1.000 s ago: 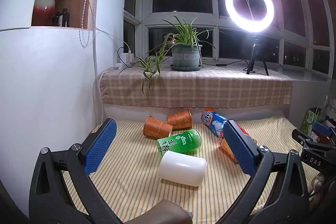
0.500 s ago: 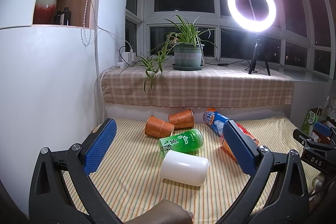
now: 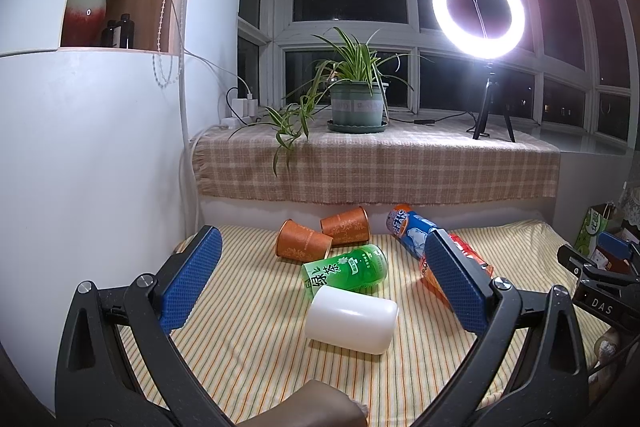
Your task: Flip cup upright
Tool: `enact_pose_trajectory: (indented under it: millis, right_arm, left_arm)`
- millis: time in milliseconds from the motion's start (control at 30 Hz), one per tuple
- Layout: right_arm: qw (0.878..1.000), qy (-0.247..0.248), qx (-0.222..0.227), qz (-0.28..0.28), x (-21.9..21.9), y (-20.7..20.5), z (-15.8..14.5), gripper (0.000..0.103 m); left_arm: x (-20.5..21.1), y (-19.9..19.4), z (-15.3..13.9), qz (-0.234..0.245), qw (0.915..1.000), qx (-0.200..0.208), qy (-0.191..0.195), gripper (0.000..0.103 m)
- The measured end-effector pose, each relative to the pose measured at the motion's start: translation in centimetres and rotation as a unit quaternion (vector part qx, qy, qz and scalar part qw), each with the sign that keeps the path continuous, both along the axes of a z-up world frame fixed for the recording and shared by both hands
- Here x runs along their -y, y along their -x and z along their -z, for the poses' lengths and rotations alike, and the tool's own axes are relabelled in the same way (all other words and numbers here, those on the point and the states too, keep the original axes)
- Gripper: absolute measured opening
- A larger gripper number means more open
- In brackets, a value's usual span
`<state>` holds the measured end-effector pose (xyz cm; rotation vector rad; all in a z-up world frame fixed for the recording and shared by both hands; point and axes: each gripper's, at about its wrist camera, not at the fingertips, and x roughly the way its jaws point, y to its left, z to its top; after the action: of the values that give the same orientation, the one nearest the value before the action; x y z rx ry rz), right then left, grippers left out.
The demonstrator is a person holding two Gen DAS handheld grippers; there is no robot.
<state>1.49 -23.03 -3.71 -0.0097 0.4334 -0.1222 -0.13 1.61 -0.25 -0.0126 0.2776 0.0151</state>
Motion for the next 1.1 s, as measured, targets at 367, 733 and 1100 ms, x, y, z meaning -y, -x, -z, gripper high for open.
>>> enact_pose_trajectory:
  millis: [367, 733, 1100]
  right_arm:
    - [1.0, -0.001, -0.001, -0.001, -0.04, -0.16, 0.14, 0.081]
    - [1.0, -0.002, -0.003, -0.002, 0.03, -0.38, 0.37, 0.081]
    - [1.0, -0.003, -0.012, -0.004, 0.01, -0.75, 0.83, 0.081]
  left_arm:
    - [0.08, -0.01, -0.04, 0.0, 1.0, -0.001, 0.0, 0.103]
    - [0.09, -0.04, -0.01, 0.0, 1.0, -0.001, 0.0, 0.103]
    - [0.24, -0.13, 0.35, 0.0, 1.0, -0.002, -0.001, 0.103]
